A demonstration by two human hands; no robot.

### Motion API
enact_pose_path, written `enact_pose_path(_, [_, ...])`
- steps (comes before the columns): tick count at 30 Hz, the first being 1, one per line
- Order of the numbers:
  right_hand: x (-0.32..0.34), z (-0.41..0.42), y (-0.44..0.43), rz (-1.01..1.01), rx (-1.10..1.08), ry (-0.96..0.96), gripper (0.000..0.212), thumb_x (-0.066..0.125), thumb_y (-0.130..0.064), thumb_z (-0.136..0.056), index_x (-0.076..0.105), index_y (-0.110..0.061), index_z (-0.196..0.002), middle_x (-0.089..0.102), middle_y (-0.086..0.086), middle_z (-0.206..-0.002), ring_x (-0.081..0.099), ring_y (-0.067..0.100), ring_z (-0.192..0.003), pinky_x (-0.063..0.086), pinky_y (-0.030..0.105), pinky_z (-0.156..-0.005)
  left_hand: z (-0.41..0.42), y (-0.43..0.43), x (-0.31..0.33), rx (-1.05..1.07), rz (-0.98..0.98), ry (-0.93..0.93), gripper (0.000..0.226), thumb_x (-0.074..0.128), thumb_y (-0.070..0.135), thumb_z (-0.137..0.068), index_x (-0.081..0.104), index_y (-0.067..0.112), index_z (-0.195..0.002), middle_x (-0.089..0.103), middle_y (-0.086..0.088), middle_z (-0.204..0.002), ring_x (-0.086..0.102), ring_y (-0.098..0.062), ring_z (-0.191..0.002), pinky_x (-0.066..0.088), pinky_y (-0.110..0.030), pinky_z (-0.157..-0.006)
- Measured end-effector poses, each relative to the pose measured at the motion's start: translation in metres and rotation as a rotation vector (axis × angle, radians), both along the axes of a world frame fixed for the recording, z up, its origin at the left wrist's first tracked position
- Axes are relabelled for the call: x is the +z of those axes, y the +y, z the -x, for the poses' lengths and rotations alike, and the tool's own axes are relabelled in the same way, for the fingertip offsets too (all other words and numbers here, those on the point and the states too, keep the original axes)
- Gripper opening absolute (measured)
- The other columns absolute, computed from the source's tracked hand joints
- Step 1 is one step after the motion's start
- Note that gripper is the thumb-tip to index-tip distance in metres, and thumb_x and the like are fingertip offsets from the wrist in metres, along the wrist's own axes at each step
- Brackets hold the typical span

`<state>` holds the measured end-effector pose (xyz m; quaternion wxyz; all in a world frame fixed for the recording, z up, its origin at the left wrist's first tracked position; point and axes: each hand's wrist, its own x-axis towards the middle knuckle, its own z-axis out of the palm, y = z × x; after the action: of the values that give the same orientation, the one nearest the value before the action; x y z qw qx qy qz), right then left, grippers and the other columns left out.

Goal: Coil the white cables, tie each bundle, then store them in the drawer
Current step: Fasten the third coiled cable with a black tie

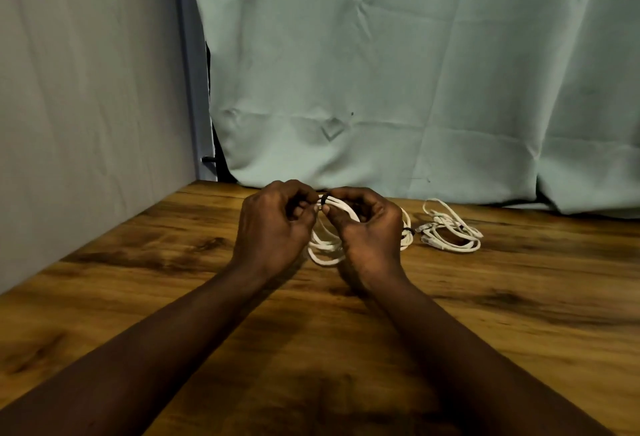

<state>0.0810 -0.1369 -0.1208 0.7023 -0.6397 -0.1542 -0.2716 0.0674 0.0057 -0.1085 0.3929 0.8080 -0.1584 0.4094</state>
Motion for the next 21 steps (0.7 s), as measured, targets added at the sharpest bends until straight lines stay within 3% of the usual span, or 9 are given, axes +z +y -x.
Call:
enact_pose_path(3, [0.000, 0.002, 0.002, 0.033, 0.006, -0.004, 0.028, 0.083, 0.003, -0.078, 0.077, -0.017, -0.097, 0.079, -0.002, -0.097, 0.075, 0.013, -0.096, 0.061, 0.042, -0.091, 0.000, -0.001, 0.001, -0.009, 0.101, 0.048, 0.018, 0.076, 0.010, -0.084, 0.075, 0.027, -0.087, 0.072, 0.014, -0.075, 0.069, 0.000, -0.070, 0.056, -0.022, -0.065])
enact_pose_path(7, [0.000, 0.003, 0.001, 0.097, -0.007, -0.010, 0.027, 0.083, 0.000, -0.079, 0.077, -0.018, -0.099, 0.079, -0.004, -0.098, 0.074, 0.010, -0.097, 0.060, 0.041, -0.092, 0.004, -0.001, 0.003, 0.002, 0.076, 0.041, 0.021, 0.076, 0.009, -0.081, 0.077, 0.028, -0.087, 0.071, 0.016, -0.071, 0.067, 0.003, -0.068, 0.047, -0.010, -0.058])
enact_pose_path(11, [0.000, 0.004, 0.001, 0.150, -0.018, -0.025, 0.025, 0.083, -0.004, -0.081, 0.078, -0.020, -0.099, 0.079, -0.008, -0.097, 0.074, 0.008, -0.096, 0.060, 0.040, -0.090, 0.006, -0.001, 0.003, -0.012, 0.058, -0.001, 0.022, 0.078, 0.006, -0.079, 0.073, 0.025, -0.088, 0.069, 0.014, -0.072, 0.067, -0.001, -0.068, 0.053, -0.018, -0.060])
enact_pose_path(16, [0.000, 0.004, -0.001, 0.162, 0.000, -0.017, 0.024, 0.082, -0.005, -0.082, 0.077, -0.021, -0.100, 0.079, -0.007, -0.096, 0.075, 0.009, -0.094, 0.061, 0.043, -0.087, 0.005, 0.004, 0.004, 0.000, -0.119, -0.118, 0.024, 0.076, 0.006, -0.081, 0.061, 0.020, -0.094, 0.067, 0.010, -0.080, 0.067, -0.005, -0.073, 0.057, -0.036, -0.067])
enact_pose_path(21, [0.001, -0.001, -0.004, 0.112, 0.041, 0.008, 0.025, 0.082, 0.001, -0.079, 0.077, -0.014, -0.098, 0.079, 0.000, -0.097, 0.076, 0.017, -0.094, 0.061, 0.047, -0.089, 0.002, 0.009, -0.002, 0.002, -0.276, -0.225, 0.020, 0.073, 0.009, -0.086, 0.063, 0.020, -0.099, 0.070, 0.006, -0.087, 0.068, -0.013, -0.079, 0.055, -0.040, -0.068])
